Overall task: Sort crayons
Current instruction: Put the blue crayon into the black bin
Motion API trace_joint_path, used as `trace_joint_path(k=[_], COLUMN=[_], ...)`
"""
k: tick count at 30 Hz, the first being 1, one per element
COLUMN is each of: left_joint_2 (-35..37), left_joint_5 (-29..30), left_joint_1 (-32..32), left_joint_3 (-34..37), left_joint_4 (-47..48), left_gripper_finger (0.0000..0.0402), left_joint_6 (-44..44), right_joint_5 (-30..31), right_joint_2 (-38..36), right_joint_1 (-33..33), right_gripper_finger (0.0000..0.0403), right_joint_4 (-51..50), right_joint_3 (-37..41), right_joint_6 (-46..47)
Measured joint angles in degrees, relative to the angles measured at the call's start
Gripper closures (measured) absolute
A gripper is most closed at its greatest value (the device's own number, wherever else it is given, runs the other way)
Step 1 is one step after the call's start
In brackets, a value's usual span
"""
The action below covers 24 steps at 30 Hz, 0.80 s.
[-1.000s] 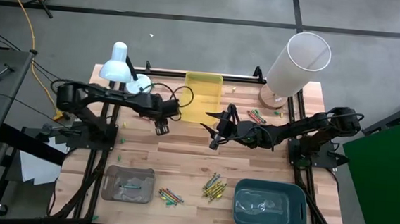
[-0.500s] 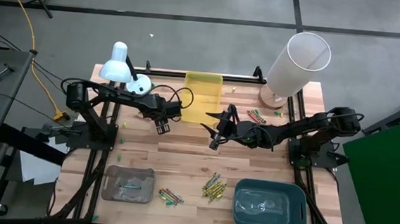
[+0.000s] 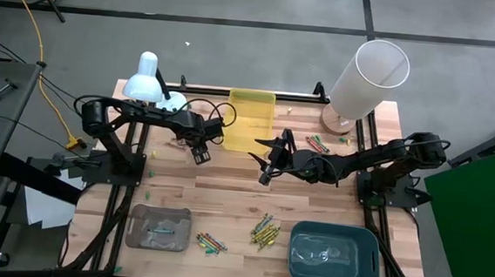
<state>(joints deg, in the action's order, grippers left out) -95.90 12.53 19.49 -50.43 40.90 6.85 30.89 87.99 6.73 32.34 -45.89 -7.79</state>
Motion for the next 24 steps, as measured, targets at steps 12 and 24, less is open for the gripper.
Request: trace_joint_path(k=[12,24], left_joint_2=[-0.15,-0.15], left_joint_5=[2.97,3.02], left_joint_1=[-4.77,-11.74], left_joint_3=[-1.95,-1.97], left_joint_4=[6.55,8.60], left_gripper_finger=[0.0241,0.0241], left_joint_6=[-1.04,-9.61], right_joint_5=[-0.08,-0.41], right_joint_2=[0.00,0.02], right_joint_1=[0.01,-0.01], right_gripper_finger=[0.0203,0.0203], right_joint_4=[-0.66,-2.51], right_joint_3=[0.00,0.00], right_joint_6=[0.26,1.57])
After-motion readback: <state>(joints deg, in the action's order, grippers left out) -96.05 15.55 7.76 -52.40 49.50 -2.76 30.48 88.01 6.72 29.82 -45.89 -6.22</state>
